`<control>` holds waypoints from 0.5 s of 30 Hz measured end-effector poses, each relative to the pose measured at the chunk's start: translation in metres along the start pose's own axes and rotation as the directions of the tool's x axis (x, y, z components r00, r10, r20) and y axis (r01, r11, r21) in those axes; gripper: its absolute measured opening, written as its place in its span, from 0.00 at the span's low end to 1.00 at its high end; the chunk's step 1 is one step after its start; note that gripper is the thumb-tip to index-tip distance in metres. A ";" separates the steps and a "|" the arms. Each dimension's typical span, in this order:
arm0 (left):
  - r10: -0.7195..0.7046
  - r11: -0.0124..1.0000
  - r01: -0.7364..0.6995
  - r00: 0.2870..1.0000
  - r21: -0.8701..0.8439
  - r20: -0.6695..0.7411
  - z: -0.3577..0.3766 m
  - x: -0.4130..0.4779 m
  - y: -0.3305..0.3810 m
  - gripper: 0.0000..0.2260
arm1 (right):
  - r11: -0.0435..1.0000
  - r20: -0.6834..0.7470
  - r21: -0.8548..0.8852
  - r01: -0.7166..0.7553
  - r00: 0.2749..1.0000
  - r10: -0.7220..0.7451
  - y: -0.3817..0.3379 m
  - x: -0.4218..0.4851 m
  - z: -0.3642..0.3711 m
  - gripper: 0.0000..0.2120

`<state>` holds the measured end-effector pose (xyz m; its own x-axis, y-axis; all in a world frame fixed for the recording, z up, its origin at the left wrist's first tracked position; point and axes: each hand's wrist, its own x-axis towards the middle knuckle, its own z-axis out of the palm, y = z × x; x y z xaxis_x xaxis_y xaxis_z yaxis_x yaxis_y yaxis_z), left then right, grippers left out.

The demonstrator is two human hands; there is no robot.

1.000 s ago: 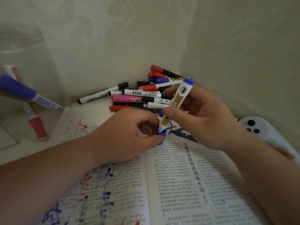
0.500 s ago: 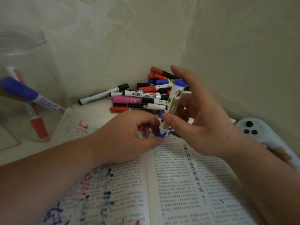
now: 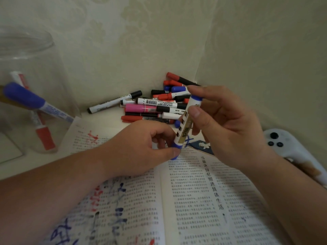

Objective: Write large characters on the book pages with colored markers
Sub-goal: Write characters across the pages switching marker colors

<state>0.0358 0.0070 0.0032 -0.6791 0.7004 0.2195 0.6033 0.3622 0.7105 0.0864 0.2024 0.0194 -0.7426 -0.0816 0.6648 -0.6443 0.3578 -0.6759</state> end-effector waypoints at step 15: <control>-0.019 0.999 0.020 1.000 0.029 -0.019 0.000 0.000 0.000 0.05 | 0.998 -0.021 -0.064 0.001 1.000 -0.002 -0.007 -0.005 0.017 0.16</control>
<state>0.0357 0.0074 0.0033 -0.6986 0.6812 0.2187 0.6015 0.3938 0.6950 0.0921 0.1849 0.0155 -0.7371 -0.0632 0.6728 -0.6322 0.4161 -0.6536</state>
